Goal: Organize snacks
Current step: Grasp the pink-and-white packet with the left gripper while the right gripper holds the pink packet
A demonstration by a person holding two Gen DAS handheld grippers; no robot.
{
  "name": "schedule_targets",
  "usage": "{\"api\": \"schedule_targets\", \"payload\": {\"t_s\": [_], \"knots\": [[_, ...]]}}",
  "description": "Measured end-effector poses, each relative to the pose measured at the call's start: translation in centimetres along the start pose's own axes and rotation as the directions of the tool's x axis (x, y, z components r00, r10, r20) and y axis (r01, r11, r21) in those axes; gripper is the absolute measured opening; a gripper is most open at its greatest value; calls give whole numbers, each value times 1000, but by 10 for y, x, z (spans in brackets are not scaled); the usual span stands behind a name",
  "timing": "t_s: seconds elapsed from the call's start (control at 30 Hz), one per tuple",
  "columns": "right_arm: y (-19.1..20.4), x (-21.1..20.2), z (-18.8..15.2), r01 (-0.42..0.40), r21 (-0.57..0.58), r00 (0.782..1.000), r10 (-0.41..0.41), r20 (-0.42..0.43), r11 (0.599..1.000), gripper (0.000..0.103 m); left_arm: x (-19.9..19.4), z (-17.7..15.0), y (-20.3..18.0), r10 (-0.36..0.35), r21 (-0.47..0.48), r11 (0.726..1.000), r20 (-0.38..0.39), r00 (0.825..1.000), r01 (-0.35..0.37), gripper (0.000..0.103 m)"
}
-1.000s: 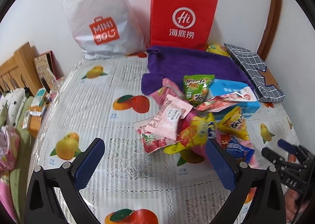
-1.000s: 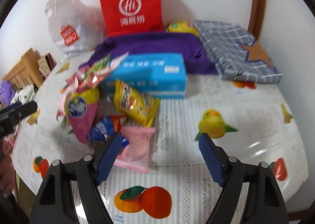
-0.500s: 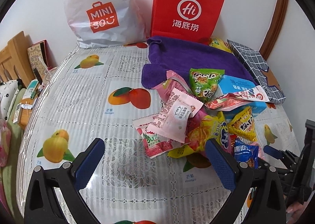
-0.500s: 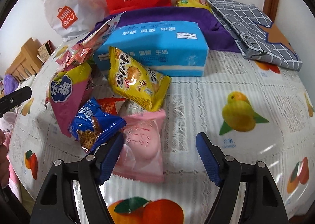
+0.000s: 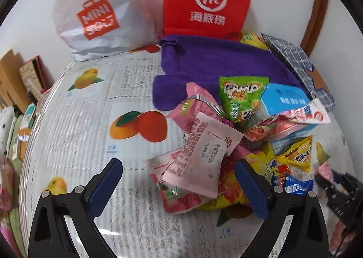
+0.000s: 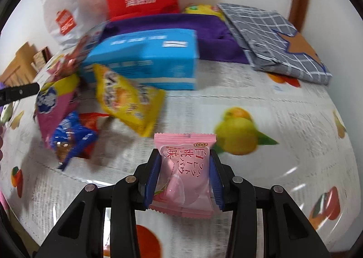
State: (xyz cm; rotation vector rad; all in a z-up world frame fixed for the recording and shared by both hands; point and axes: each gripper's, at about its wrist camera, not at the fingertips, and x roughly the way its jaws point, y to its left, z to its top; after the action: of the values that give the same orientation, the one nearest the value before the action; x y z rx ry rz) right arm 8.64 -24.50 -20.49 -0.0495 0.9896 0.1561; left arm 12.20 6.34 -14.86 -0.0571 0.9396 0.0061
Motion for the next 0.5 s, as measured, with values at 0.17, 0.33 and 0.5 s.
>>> {"api": "schedule_targets", "payload": {"t_s": [0.17, 0.33, 0.5], "knots": [[-13, 1, 2, -2, 35, 1000, 2, 5, 999, 41, 9, 4, -6, -12, 37, 999, -4, 1000, 12, 84], [-15, -1, 8, -18, 65, 1000, 18, 4, 998, 41, 13, 7, -8, -66, 52, 996, -24, 998, 67, 52], [-11, -5, 15, -19, 57, 1000, 19, 12, 998, 41, 11, 7, -14, -81, 83, 993, -21, 997, 82, 39]]}}
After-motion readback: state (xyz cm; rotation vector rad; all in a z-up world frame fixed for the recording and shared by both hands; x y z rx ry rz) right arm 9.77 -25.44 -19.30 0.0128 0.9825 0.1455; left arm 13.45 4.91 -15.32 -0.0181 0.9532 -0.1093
